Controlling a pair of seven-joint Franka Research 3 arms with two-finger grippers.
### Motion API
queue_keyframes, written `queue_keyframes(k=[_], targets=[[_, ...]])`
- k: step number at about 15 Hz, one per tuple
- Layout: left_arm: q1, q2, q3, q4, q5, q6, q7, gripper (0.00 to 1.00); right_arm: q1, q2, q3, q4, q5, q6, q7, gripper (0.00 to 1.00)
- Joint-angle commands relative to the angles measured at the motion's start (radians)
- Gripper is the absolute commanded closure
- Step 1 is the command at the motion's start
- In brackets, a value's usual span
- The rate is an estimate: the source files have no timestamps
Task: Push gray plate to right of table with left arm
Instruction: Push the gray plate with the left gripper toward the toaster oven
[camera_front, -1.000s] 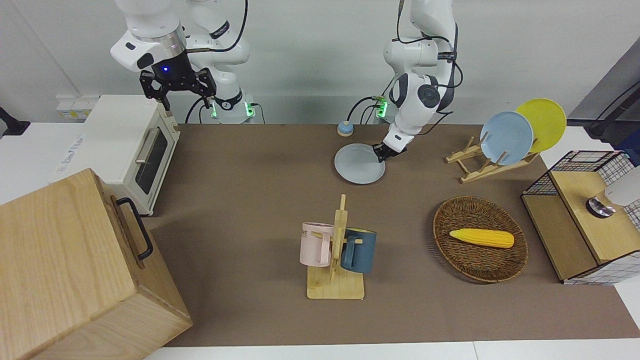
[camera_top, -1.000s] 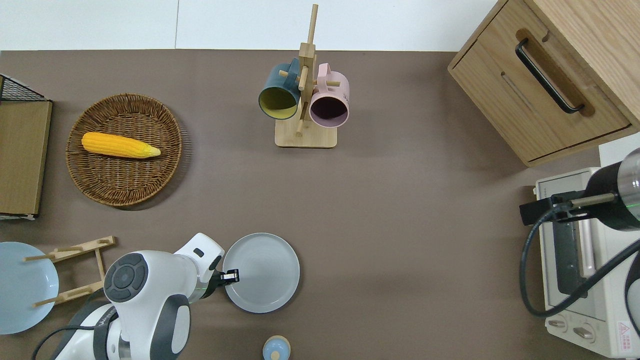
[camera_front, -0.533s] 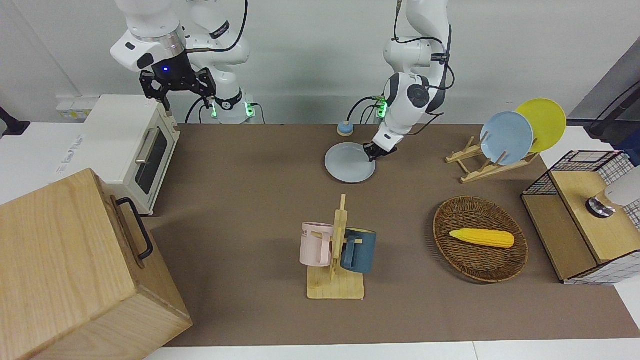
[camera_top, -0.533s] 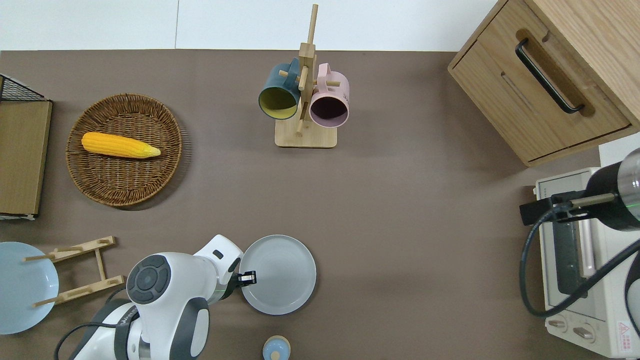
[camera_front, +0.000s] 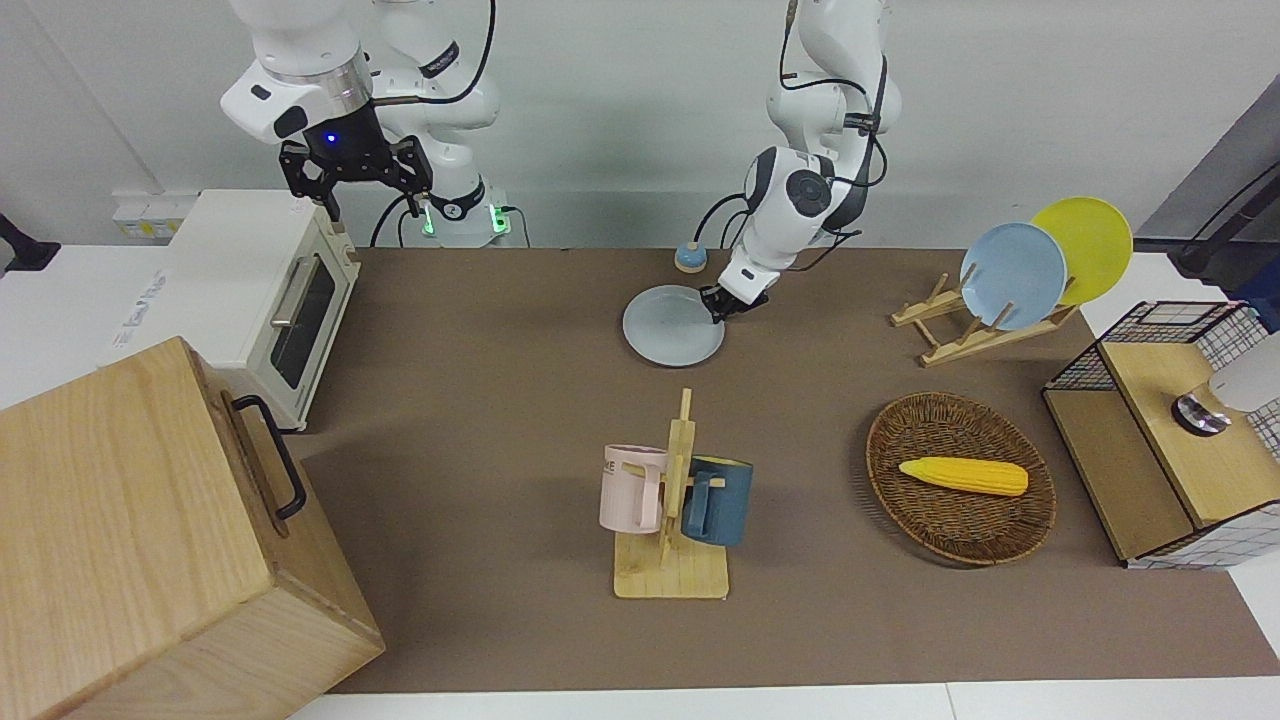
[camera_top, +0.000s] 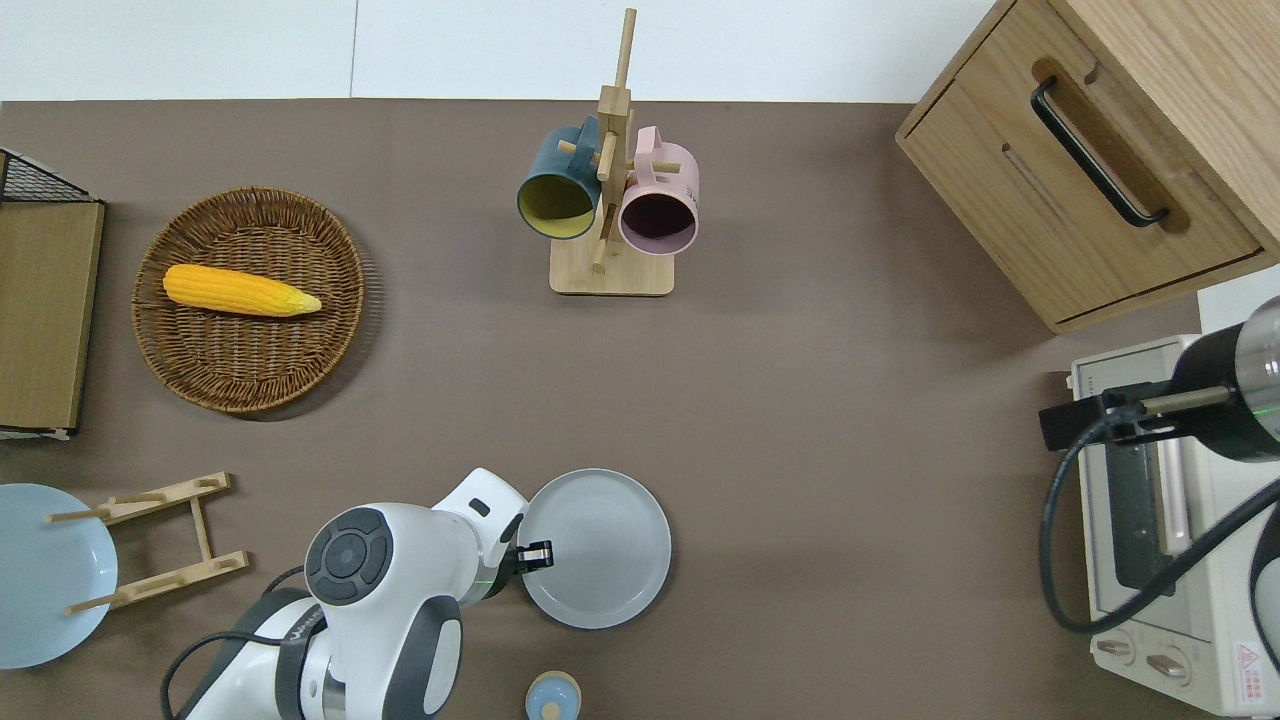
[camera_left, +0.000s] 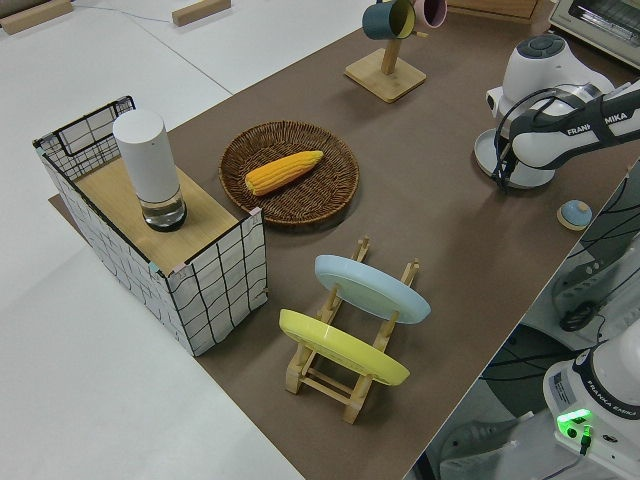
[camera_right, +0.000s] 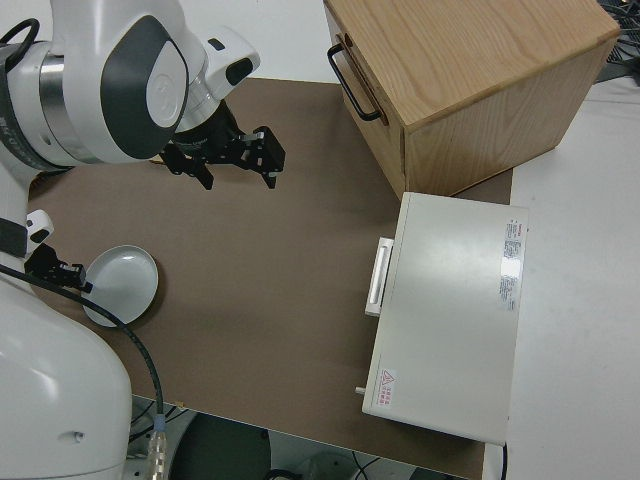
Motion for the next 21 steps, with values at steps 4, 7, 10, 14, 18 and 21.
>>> queue_keyframes(k=[4,7,10,14,18,21], targets=[[-0.107,0.098,0.003,0.077,-0.043,0.066,-0.119,1.0,-0.024,-0.009,0.019,0.0,-0.008,-0.014,-0.008,0.005],[-0.123,0.102,0.003,0.088,-0.055,0.069,-0.126,1.0,-0.024,-0.009,0.019,0.0,-0.008,-0.014,-0.008,0.005],[-0.152,0.133,0.003,0.103,-0.084,0.106,-0.127,1.0,-0.024,-0.009,0.019,0.0,-0.008,-0.014,-0.008,0.005],[-0.201,0.174,0.006,0.143,-0.098,0.132,-0.167,1.0,-0.024,-0.009,0.019,0.0,-0.008,-0.014,-0.008,0.005],[-0.245,0.205,0.017,0.186,-0.11,0.141,-0.196,1.0,-0.024,-0.009,0.019,0.0,-0.008,-0.014,-0.008,0.005],[-0.279,0.234,0.02,0.215,-0.14,0.157,-0.204,1.0,-0.024,-0.009,0.019,0.0,-0.008,-0.014,-0.008,0.005]])
